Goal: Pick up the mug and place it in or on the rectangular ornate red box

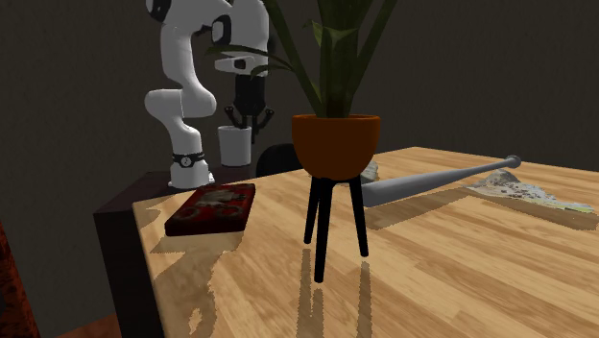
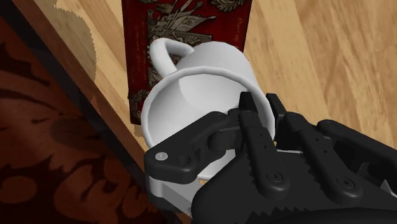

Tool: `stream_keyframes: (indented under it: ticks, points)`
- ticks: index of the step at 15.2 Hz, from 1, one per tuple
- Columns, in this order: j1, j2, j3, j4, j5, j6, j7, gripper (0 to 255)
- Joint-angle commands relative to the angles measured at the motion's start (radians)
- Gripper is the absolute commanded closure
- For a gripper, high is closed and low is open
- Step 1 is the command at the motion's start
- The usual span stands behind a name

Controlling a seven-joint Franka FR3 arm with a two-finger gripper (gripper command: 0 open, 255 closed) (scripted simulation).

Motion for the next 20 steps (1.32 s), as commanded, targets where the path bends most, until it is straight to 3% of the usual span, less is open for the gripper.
stream_keyframes:
  ticks: [1,4,20]
  points:
    - [-0.009,-0.063,-0.03,-0.055,0.02,-0.003,-0.055,255]
    - [-0.02,-0.171,-0.087,-0.151,0.041,-0.012,-0.143,255]
    - [-0.035,-0.024,-0.055,-0.258,0.001,0.237,-0.098,255]
